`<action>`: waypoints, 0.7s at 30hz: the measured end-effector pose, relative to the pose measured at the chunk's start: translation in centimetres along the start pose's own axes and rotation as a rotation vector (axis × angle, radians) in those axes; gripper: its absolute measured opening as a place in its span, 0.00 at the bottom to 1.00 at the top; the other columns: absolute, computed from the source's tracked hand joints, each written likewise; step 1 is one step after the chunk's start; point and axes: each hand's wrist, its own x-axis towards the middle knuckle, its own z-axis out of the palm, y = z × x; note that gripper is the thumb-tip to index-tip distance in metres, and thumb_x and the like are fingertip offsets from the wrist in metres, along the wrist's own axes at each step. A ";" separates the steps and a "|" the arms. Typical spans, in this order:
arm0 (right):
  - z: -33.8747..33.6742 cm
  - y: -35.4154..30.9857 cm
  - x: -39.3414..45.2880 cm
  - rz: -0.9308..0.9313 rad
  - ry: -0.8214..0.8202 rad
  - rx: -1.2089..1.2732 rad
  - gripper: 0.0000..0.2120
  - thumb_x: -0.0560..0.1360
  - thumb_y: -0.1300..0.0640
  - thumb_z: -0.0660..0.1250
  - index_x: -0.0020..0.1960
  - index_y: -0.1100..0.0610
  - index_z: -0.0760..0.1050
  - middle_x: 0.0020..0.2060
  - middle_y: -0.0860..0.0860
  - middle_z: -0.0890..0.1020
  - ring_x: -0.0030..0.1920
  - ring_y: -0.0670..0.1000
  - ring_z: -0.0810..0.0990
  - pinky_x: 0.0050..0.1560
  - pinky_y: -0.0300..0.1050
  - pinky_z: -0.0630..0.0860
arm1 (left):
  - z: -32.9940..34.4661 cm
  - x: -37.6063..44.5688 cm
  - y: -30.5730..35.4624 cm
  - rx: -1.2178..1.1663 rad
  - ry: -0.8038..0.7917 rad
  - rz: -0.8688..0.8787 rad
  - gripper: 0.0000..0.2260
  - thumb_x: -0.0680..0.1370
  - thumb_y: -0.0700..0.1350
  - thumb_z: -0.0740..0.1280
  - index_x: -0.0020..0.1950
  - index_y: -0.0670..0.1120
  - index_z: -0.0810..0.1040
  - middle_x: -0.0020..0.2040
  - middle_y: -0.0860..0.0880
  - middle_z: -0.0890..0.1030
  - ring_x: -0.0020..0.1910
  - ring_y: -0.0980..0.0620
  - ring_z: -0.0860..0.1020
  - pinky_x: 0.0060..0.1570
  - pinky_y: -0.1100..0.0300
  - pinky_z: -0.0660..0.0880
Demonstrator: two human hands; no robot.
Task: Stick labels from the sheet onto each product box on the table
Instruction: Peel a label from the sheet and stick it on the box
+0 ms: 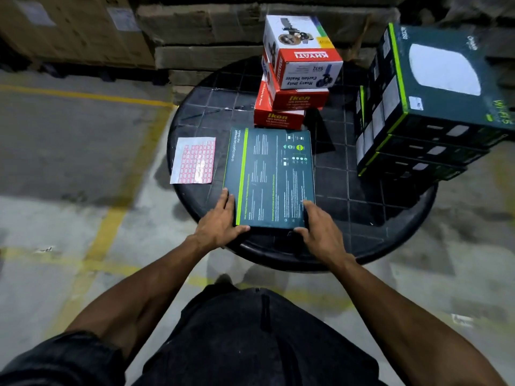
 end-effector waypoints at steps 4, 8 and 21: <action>0.3 -0.2 0.4 -0.103 0.046 -0.087 0.26 0.72 0.50 0.74 0.68 0.52 0.70 0.65 0.50 0.74 0.67 0.52 0.69 0.69 0.49 0.65 | 0.1 -0.7 0.4 0.262 0.178 0.145 0.33 0.77 0.61 0.64 0.77 0.48 0.60 0.78 0.43 0.57 0.76 0.41 0.56 0.71 0.47 0.59; 0.9 -1.4 0.5 -0.145 -0.012 0.116 0.11 0.74 0.55 0.72 0.56 0.53 0.77 0.57 0.47 0.73 0.62 0.49 0.69 0.64 0.47 0.69 | 1.2 -1.4 0.4 0.244 0.247 0.426 0.19 0.73 0.41 0.72 0.63 0.46 0.77 0.64 0.41 0.76 0.62 0.39 0.74 0.57 0.47 0.76; 1.8 -3.0 1.4 -0.198 -0.108 0.076 0.03 0.76 0.53 0.70 0.47 0.51 0.76 0.57 0.46 0.73 0.60 0.48 0.69 0.62 0.48 0.69 | 2.1 -2.2 1.5 0.405 0.174 0.390 0.23 0.80 0.42 0.60 0.76 0.42 0.64 0.76 0.42 0.63 0.75 0.41 0.61 0.68 0.47 0.66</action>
